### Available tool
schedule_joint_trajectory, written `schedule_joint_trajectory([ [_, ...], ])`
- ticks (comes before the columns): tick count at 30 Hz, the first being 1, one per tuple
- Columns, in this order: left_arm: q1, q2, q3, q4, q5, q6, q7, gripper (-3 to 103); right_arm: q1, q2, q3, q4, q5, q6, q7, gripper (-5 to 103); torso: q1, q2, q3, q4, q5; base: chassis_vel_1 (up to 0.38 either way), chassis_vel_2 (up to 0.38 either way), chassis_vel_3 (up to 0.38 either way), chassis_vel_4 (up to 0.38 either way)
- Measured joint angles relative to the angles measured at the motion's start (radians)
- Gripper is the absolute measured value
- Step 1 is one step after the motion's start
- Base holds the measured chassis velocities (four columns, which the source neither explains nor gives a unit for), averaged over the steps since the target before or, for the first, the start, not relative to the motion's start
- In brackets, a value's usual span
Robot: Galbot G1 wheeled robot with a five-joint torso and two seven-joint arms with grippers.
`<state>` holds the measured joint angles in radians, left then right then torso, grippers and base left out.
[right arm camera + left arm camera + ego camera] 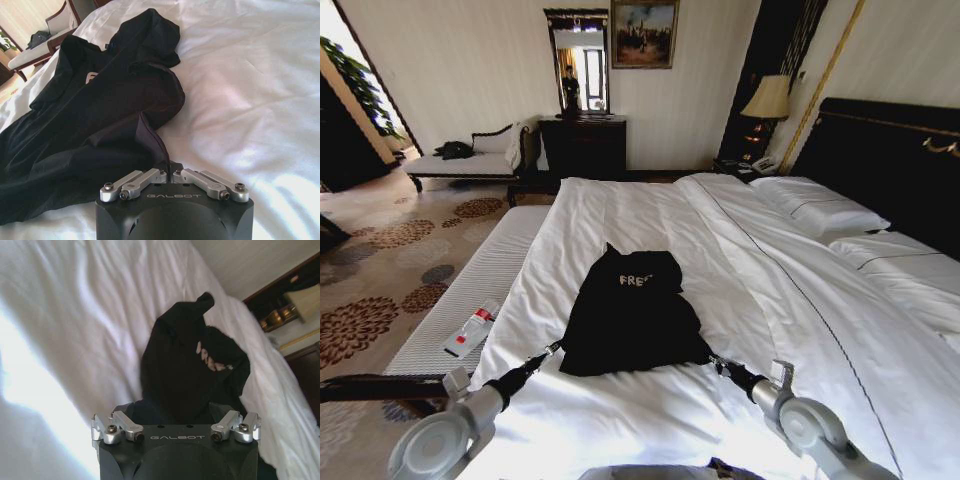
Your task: Fold the clothes on the bed.
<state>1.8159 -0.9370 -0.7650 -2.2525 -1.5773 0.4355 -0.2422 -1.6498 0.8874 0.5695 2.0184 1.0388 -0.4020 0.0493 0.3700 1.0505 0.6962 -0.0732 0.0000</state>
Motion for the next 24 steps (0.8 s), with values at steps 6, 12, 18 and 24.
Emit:
schedule_joint_trajectory([
  [6, 0.018, 0.005, -0.028, 0.024, 0.01, 0.03, -0.008, 86, -0.001, 0.002, -0.001, 0.0, -0.001, -0.001, 0.002, 1, 0.0, 0.0, 0.0, 0.0, 0.0, 0.0, 0.0, 0.0, 0.0],
  [12, -0.056, -0.005, 0.031, 0.067, 0.045, 0.035, -0.026, 92, -0.001, 0.008, -0.014, -0.003, -0.006, -0.002, 0.004, 1, 0.0, 0.0, 0.0, 0.0001, -0.0001, 0.0, 0.0, 0.0, 0.0],
  [18, -0.166, 0.025, 0.133, 0.114, 0.053, 0.038, -0.049, 92, 0.004, 0.009, -0.023, -0.004, -0.008, -0.002, 0.007, 1, 0.0, 0.0, 0.0, -0.0001, 0.0001, 0.0, 0.0, 0.0, 0.0],
  [24, -0.184, 0.049, 0.194, 0.146, 0.085, 0.046, -0.058, 91, 0.008, 0.004, -0.017, -0.01, -0.002, -0.003, 0.009, 1, 0.0, 0.0, 0.0, 0.0001, 0.0, 0.0, 0.0, 0.0, 0.0],
])
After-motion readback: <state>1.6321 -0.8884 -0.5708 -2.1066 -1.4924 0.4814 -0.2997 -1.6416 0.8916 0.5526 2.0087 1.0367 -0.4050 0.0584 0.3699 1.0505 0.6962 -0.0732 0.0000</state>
